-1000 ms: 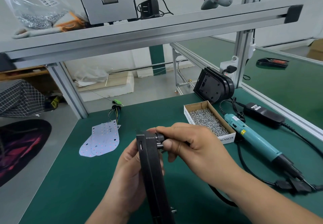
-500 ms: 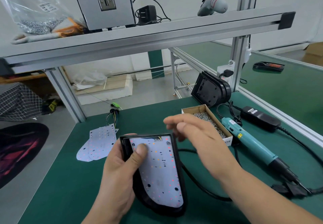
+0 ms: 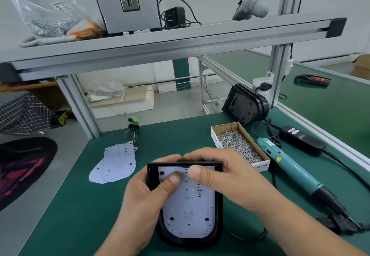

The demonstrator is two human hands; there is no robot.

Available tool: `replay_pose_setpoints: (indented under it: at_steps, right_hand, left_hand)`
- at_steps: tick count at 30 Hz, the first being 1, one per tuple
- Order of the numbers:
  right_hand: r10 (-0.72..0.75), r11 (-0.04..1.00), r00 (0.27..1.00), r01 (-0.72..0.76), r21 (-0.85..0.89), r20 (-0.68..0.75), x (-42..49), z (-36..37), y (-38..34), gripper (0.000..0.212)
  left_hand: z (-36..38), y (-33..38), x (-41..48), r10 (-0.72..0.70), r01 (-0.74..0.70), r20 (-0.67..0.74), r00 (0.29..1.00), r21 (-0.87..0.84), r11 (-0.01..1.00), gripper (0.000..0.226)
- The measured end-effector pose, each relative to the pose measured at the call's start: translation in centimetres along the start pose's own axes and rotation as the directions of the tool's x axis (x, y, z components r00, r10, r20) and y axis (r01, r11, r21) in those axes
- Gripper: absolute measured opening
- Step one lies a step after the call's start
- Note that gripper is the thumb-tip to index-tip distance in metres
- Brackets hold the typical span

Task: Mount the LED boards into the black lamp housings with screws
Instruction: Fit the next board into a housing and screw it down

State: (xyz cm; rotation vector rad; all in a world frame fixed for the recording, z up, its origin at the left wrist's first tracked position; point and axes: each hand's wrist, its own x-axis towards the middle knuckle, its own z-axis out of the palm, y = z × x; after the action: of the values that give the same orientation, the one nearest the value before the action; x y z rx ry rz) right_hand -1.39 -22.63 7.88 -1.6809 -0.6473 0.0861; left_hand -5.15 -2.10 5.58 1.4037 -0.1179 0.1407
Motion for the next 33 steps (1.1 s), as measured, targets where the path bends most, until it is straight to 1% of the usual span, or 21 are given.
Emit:
replay_pose_setpoints:
  at_steps: [4,11,15,17,19,20,26,30,31,33]
  right_hand:
    - [-0.033,0.999,0.999,0.033,0.006,-0.033,-0.1,0.1,0.0,0.028]
    - [-0.051,0.998,0.997,0.053,0.024,-0.059,-0.2,0.4,-0.2,0.025]
    - [-0.041,0.995,0.998,0.045,0.086,-0.037,-0.1,0.2,-0.4,0.023]
    - [-0.015,0.987,1.000,0.016,0.160,-0.006,-0.2,0.0,-0.6,0.029]
    - [0.018,0.969,1.000,-0.020,0.247,0.011,-0.3,0.0,-0.6,0.036]
    - [0.024,0.964,1.000,-0.024,0.263,0.001,-0.3,0.1,-0.5,0.037]
    - [0.038,0.975,0.994,-0.016,0.222,-0.098,0.0,1.1,-0.3,0.034]
    - [0.026,0.985,0.992,-0.004,0.172,-0.124,0.1,0.8,0.0,0.033]
    - [0.032,0.987,0.991,-0.010,0.163,-0.130,0.3,0.7,0.2,0.035]
    - [0.077,0.980,0.986,-0.048,0.193,-0.146,0.7,0.4,0.9,0.047]
  left_hand:
    - [0.1,0.4,0.0,0.015,-0.015,-0.005,1.000,0.006,1.000,0.046]
    - [0.4,0.3,-0.2,0.051,-0.051,-0.024,0.998,-0.014,0.999,0.043]
    - [0.6,0.4,-0.2,0.085,-0.085,-0.024,0.996,0.007,0.996,0.040]
    - [0.6,0.3,-0.2,0.094,-0.093,-0.023,0.995,0.032,0.995,0.041]
    - [0.5,0.2,-0.2,0.066,-0.065,-0.022,0.998,0.037,0.997,0.046]
    - [0.5,0.2,-0.2,0.053,-0.053,-0.021,0.998,0.039,0.998,0.047]
    - [0.6,-0.1,-0.2,0.036,-0.037,-0.025,0.999,-0.027,0.999,0.043]
    - [0.9,-0.2,-0.2,0.025,-0.026,-0.047,0.999,-0.017,1.000,0.039]
    - [1.0,-0.4,-0.2,0.007,-0.009,-0.056,0.998,-0.037,0.999,0.037]
    - [1.3,-0.9,-0.1,-0.054,0.047,-0.074,0.996,-0.096,0.994,0.030]
